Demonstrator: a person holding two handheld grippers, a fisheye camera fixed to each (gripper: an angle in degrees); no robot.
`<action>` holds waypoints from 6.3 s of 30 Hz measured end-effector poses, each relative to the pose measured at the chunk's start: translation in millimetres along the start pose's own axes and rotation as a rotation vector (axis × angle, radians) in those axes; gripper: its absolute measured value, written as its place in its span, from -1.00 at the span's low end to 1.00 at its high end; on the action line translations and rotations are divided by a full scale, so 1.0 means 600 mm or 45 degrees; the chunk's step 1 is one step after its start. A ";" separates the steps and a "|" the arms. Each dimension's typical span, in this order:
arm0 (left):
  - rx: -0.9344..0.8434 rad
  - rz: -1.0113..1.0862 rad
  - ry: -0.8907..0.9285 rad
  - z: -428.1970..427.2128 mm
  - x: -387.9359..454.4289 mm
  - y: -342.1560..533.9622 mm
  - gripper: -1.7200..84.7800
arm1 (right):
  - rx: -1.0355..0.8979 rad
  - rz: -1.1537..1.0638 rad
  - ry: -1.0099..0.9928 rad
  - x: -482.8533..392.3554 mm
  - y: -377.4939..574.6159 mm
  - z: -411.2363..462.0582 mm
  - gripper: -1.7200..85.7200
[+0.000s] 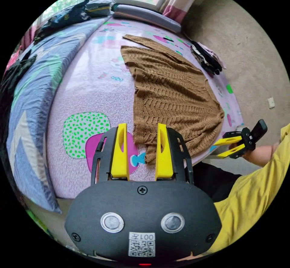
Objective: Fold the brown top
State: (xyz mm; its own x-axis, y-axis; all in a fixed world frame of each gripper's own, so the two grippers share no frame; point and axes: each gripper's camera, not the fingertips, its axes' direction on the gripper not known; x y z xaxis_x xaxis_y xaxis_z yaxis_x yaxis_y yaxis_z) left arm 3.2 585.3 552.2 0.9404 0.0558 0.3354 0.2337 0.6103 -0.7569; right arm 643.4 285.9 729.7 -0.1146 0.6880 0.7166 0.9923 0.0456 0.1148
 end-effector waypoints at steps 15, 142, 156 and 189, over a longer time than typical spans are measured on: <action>-0.081 0.188 0.146 0.052 -0.157 -0.019 -0.76 | -0.256 -0.301 0.304 -0.070 -0.028 0.297 -0.75; -0.172 0.550 -0.226 -0.299 -0.073 -0.947 -0.86 | -0.419 0.281 0.319 0.682 -0.516 -0.648 -0.76; -0.389 0.777 -0.340 -0.273 0.027 -1.028 -0.97 | -0.554 0.031 0.501 0.627 -0.623 -0.690 -0.93; -0.207 0.482 -0.949 -0.305 0.047 -1.129 -0.99 | -0.282 0.430 1.101 0.673 -0.645 -0.812 -0.96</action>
State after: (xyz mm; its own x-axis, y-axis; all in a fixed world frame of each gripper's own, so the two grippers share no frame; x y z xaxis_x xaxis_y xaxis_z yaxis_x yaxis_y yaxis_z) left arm -83.5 28.8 971.5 0.5675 0.7737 0.2817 0.0223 0.3276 -0.9446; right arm 190.3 193.2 1309.8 0.0942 -0.1378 0.9860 0.9581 -0.2565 -0.1274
